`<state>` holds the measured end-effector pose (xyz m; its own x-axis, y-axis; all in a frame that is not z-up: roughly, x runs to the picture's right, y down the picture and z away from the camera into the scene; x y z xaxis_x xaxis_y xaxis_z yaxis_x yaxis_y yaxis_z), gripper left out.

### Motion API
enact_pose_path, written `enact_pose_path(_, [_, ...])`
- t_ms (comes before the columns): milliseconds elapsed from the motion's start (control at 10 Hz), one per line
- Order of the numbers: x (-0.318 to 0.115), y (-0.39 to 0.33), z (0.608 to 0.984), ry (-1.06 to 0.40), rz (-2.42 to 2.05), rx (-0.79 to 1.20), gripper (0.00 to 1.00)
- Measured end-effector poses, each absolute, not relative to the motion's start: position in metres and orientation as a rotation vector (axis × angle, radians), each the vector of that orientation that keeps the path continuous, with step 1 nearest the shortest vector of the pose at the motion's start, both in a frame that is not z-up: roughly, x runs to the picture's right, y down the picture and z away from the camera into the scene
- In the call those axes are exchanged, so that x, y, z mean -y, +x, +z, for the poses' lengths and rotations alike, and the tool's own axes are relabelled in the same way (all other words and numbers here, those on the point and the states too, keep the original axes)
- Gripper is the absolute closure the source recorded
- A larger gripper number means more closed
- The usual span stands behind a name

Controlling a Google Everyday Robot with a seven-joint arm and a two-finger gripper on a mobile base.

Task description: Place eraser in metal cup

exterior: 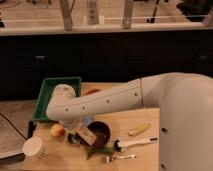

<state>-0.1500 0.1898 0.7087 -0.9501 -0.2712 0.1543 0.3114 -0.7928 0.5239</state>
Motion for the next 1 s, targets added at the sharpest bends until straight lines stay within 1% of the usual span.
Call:
enact_pose_path(700, [-0.1960,-0.1488,0.7069,-0.086,-2.737,0.831,1.00])
enact_pose_path(1000, [-0.1903,-0.1526,0.7007,-0.132,-2.736,0.830,1.00])
